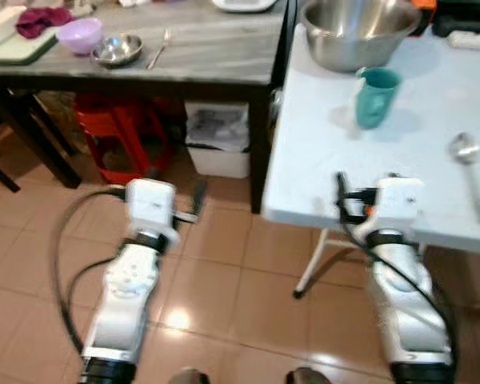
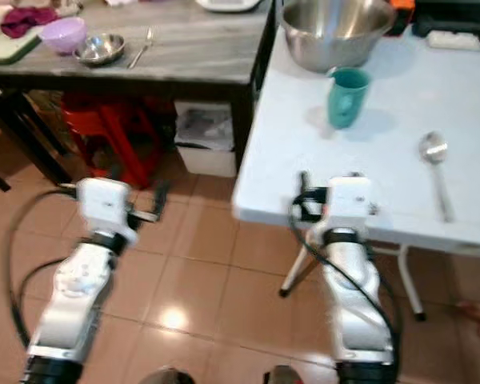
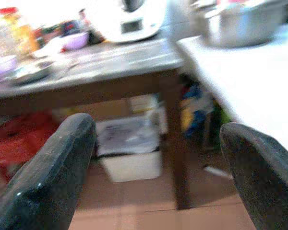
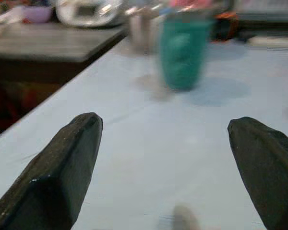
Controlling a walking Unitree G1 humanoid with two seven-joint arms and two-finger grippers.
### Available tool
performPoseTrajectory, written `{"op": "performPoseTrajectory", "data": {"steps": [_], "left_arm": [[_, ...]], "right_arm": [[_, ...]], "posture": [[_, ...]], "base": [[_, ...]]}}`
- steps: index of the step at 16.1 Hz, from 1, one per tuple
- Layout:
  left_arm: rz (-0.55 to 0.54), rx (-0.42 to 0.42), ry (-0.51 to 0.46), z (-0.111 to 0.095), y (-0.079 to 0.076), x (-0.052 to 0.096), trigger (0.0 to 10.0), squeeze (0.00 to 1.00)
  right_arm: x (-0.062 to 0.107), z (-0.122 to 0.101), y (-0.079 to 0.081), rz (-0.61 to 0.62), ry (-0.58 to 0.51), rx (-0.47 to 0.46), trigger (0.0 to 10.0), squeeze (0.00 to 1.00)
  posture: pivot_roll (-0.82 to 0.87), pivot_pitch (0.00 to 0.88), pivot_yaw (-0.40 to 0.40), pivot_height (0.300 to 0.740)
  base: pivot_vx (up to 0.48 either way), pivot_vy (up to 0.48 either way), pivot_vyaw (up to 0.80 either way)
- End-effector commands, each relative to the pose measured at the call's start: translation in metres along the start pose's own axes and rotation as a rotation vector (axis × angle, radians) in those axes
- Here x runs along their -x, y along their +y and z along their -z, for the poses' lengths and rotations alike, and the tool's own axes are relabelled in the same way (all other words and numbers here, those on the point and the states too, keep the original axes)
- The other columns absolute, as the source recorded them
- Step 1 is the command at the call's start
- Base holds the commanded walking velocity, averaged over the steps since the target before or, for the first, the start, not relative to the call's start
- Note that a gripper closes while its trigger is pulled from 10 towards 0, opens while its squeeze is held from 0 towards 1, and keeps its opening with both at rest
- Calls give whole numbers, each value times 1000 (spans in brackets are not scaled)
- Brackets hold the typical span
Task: Setting the table
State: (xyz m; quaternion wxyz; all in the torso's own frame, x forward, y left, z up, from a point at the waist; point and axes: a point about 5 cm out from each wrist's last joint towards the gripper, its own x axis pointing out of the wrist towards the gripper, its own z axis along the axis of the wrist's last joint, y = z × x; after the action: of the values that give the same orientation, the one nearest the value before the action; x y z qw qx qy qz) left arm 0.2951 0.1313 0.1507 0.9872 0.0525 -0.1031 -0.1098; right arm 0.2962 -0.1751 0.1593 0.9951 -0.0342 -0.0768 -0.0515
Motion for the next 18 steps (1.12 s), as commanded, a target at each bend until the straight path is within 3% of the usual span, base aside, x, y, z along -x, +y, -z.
{"op": "performPoseTrajectory", "data": {"steps": [1,11,18], "left_arm": [[-23,-20,5,1,10,3,10000,0],[-11,-8,7,1,8,3,10000,0],[34,45,-33,-4,3,3,10000,0]], "right_arm": [[1,-1,8,-19,0,-23,10000,0],[2,-1,10,-25,3,-22,10000,0],[1,-1,10,-26,1,-25,10000,0]], "posture": [[-167,169,82,740],[-169,175,80,740],[-171,178,80,740]], "base": [[0,0,0],[0,-480,0],[0,0,0]]}}
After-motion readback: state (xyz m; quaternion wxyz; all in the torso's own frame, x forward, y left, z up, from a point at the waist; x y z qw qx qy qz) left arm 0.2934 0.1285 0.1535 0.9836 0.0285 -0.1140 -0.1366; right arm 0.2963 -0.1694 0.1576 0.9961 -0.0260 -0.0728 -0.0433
